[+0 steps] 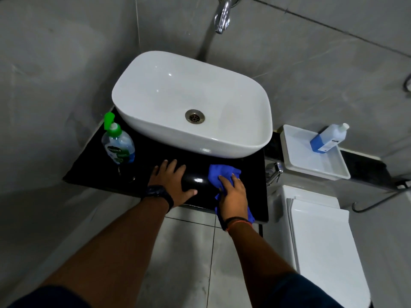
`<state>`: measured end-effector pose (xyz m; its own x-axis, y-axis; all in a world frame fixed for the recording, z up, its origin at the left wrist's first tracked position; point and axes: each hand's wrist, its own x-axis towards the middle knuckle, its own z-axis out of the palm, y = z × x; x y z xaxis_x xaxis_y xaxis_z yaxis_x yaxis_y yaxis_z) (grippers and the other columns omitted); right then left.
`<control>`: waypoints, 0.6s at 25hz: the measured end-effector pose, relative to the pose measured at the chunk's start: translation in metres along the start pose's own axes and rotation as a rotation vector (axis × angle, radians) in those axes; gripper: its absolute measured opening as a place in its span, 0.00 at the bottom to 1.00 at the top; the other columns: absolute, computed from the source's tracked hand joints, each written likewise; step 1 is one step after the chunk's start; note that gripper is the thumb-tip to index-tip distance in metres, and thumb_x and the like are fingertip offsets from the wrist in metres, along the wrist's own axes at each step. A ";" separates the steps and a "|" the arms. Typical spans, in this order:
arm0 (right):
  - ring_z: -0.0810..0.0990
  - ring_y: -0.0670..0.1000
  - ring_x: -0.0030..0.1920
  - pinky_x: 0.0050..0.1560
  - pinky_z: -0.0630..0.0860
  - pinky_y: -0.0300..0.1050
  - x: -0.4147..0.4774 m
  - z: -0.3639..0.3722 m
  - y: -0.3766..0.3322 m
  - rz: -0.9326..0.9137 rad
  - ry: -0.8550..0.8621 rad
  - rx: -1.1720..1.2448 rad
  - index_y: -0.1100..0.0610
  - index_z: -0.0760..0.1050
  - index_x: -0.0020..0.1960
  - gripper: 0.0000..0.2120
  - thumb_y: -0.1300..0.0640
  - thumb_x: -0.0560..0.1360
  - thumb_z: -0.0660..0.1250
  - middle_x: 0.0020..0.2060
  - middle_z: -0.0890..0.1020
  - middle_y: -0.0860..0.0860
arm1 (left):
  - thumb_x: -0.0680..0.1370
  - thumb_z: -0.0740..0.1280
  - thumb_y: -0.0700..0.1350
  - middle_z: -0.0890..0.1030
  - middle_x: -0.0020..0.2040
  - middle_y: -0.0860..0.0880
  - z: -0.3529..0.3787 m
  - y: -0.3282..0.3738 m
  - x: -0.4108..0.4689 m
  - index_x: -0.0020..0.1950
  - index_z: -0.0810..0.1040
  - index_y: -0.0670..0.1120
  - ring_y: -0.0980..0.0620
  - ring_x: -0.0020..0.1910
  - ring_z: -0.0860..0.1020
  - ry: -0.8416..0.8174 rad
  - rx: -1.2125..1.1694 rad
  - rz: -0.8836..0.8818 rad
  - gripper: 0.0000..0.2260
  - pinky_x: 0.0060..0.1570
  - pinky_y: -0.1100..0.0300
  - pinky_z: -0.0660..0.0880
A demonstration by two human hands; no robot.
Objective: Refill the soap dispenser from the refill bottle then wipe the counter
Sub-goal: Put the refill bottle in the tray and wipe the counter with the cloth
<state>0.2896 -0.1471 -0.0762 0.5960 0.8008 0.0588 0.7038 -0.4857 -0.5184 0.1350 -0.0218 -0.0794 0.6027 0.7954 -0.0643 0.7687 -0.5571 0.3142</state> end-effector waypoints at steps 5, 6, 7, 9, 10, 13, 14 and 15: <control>0.74 0.61 0.61 0.62 0.66 0.40 0.020 -0.060 0.043 0.313 0.195 0.179 0.61 0.77 0.60 0.16 0.69 0.75 0.63 0.64 0.72 0.64 | 0.68 0.66 0.64 0.67 0.70 0.50 -0.008 0.077 0.022 0.70 0.65 0.52 0.46 0.66 0.66 -0.066 -0.210 0.228 0.33 0.64 0.54 0.67; 0.74 0.62 0.62 0.62 0.65 0.43 0.031 -0.076 0.056 0.353 0.268 0.205 0.61 0.77 0.61 0.15 0.67 0.75 0.63 0.63 0.73 0.65 | 0.69 0.66 0.63 0.68 0.69 0.50 -0.006 0.103 0.031 0.70 0.65 0.52 0.46 0.65 0.67 -0.081 -0.239 0.277 0.32 0.63 0.54 0.68; 0.73 0.63 0.62 0.63 0.65 0.46 0.044 -0.092 0.072 0.382 0.329 0.227 0.61 0.77 0.61 0.15 0.66 0.76 0.64 0.63 0.74 0.65 | 0.70 0.66 0.61 0.68 0.68 0.50 -0.001 0.132 0.041 0.70 0.65 0.51 0.46 0.64 0.68 -0.098 -0.266 0.327 0.31 0.63 0.54 0.68; 0.72 0.63 0.64 0.65 0.65 0.49 0.075 -0.124 0.114 0.420 0.394 0.223 0.60 0.75 0.63 0.15 0.65 0.76 0.63 0.63 0.74 0.63 | 0.72 0.65 0.58 0.69 0.67 0.49 0.015 0.195 0.065 0.69 0.65 0.51 0.45 0.63 0.69 -0.135 -0.317 0.394 0.28 0.62 0.53 0.68; 0.71 0.63 0.65 0.66 0.65 0.50 0.092 -0.139 0.138 0.431 0.392 0.197 0.59 0.75 0.64 0.16 0.64 0.77 0.63 0.64 0.74 0.62 | 0.73 0.65 0.56 0.69 0.66 0.49 0.026 0.226 0.079 0.69 0.65 0.51 0.45 0.63 0.69 -0.151 -0.342 0.411 0.26 0.62 0.52 0.69; 0.72 0.62 0.64 0.66 0.65 0.49 0.147 -0.173 0.205 0.408 0.327 0.158 0.58 0.74 0.64 0.15 0.62 0.77 0.63 0.64 0.74 0.60 | 0.73 0.65 0.51 0.70 0.66 0.47 0.057 0.303 0.131 0.67 0.67 0.50 0.45 0.64 0.68 -0.155 -0.365 0.443 0.23 0.61 0.51 0.69; 0.72 0.61 0.63 0.65 0.66 0.49 0.169 -0.181 0.229 0.394 0.298 0.155 0.58 0.74 0.64 0.15 0.62 0.78 0.63 0.64 0.74 0.60 | 0.74 0.65 0.51 0.70 0.66 0.47 0.068 0.326 0.155 0.67 0.67 0.49 0.45 0.64 0.68 -0.141 -0.351 0.440 0.23 0.60 0.52 0.69; 0.73 0.61 0.63 0.65 0.66 0.49 0.190 -0.186 0.252 0.374 0.264 0.147 0.57 0.74 0.64 0.15 0.61 0.78 0.62 0.63 0.75 0.60 | 0.74 0.65 0.50 0.70 0.65 0.47 0.077 0.344 0.181 0.67 0.67 0.49 0.44 0.63 0.68 -0.131 -0.337 0.417 0.23 0.60 0.52 0.69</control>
<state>0.6525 -0.1825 -0.0367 0.8893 0.4546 0.0498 0.3712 -0.6538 -0.6594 0.5255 -0.0876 -0.0555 0.8799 0.4748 0.0198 0.3607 -0.6943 0.6228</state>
